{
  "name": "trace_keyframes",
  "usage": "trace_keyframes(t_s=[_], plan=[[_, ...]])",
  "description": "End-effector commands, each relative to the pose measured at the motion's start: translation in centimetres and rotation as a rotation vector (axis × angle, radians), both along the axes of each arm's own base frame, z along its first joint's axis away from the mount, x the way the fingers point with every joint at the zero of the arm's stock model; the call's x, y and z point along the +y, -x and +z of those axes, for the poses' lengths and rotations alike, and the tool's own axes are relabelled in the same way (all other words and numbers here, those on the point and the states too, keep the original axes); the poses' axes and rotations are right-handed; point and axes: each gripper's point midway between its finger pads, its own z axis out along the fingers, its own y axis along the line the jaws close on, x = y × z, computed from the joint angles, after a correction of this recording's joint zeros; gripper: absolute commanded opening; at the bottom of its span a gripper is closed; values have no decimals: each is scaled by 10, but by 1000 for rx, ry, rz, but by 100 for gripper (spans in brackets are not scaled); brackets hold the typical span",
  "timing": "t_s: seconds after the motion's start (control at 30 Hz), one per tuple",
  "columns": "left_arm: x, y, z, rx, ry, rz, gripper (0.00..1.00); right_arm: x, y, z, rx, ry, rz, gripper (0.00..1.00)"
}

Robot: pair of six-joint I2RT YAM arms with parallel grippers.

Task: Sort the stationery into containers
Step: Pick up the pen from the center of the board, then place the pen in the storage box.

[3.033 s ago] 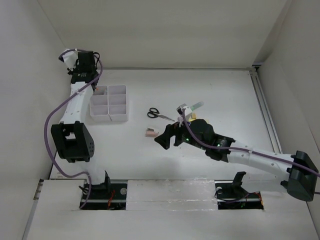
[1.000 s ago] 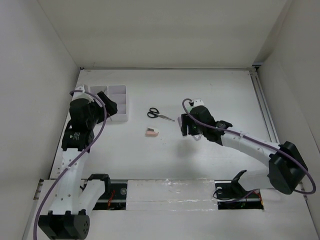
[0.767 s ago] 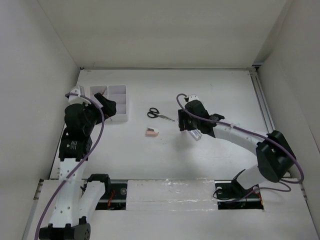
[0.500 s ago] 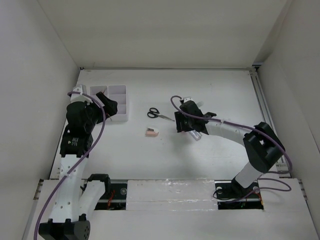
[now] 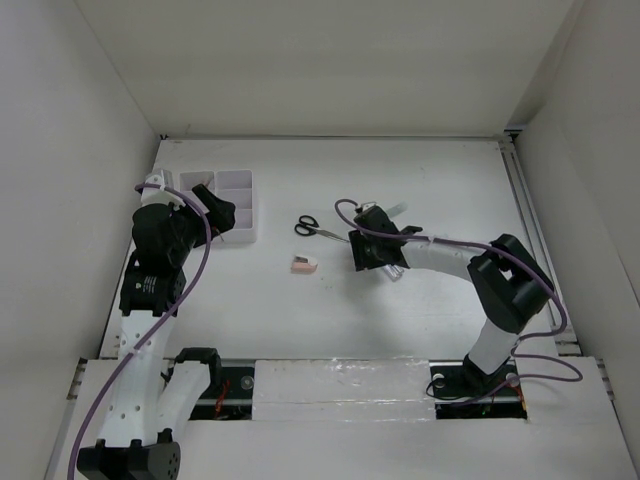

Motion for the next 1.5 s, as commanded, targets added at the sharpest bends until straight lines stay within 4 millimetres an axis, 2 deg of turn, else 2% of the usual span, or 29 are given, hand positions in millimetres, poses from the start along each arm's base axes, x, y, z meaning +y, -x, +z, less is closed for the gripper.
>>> trace_keyframes(t_s=[0.0, 0.07, 0.27, 0.4, 0.57, 0.6, 0.67, 0.7, 0.83, 0.87, 0.93, 0.97, 1.1, 1.23, 1.4, 1.47], plan=[[2, 0, 19, -58, 3, 11, 100, 13, -12, 10, -37, -41, 16, 52], [4, -1, 23, -67, 0, 23, 100, 13, -12, 10, -37, -41, 17, 37], [4, -2, 19, -48, -1, 23, 100, 10, -6, -1, -14, -12, 20, 22], [-3, -2, 23, -63, 12, -18, 100, 12, -1, 0, -9, -33, 33, 0], [-42, 2, 23, -81, 66, -251, 100, 36, 2, 55, -116, -167, 53, 0], [-47, -1, 13, -46, 78, -277, 100, 42, 6, 62, -133, -172, 66, 0], [-54, -3, 5, -12, 96, -319, 100, 55, 6, 88, -176, -226, 68, 0], [-61, -3, -1, 15, 115, -361, 100, 59, 9, 91, -183, -221, 76, 0], [-76, -2, -10, 48, 157, -457, 100, 99, 23, 129, -226, -313, 138, 0], [-78, -1, -7, 36, 161, -477, 100, 111, 24, 144, -243, -350, 162, 0], [-86, 2, -6, 30, 180, -535, 100, 130, 28, 161, -257, -418, 182, 0], [-88, 3, -4, 21, 183, -551, 100, 142, 35, 167, -258, -439, 213, 0], [-89, 5, -7, 30, 188, -559, 100, 173, 39, 209, -307, -546, 261, 0], [-94, 5, -9, 39, 203, -591, 100, 198, 48, 230, -310, -614, 329, 0], [-95, 6, -9, 39, 206, -600, 91, 222, 68, 256, -305, -740, 433, 0], [-94, 5, -9, 39, 203, -591, 87, 227, 78, 259, -286, -766, 465, 0]])
